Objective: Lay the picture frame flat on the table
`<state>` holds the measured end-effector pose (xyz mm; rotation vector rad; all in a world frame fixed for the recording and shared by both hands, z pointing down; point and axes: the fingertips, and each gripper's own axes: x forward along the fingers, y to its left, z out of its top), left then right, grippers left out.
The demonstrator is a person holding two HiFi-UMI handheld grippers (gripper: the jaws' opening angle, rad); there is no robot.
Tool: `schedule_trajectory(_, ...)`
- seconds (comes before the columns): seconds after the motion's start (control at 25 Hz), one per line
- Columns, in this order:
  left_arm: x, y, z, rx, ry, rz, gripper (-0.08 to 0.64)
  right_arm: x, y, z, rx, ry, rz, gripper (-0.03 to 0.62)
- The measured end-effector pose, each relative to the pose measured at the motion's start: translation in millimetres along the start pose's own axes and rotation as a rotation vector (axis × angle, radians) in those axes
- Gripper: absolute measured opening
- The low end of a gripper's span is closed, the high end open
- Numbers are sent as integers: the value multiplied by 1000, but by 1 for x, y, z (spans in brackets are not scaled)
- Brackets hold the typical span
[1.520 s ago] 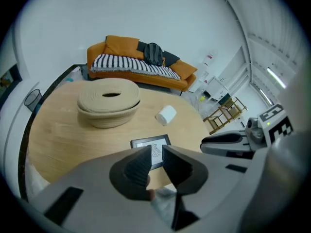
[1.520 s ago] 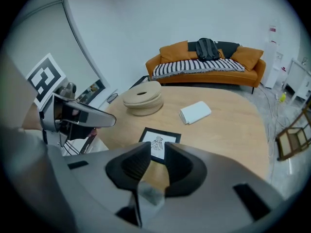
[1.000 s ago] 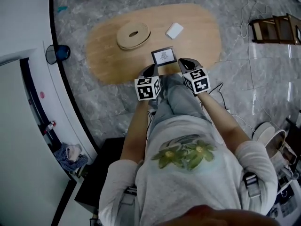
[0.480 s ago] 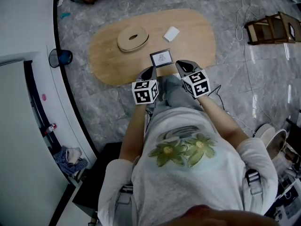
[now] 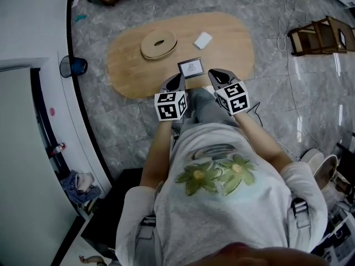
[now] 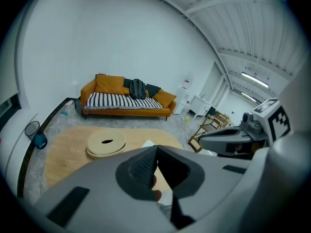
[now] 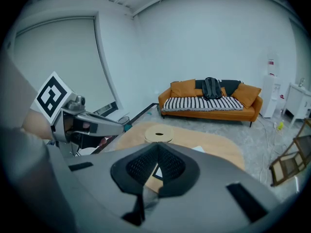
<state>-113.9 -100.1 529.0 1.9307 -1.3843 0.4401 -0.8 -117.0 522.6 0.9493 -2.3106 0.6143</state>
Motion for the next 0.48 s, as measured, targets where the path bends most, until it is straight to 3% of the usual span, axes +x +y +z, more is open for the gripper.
schedule_trajectory(0.48,-14,-9,1,16,-26,-5,17,-12,5,2,-12,-19,-10,6)
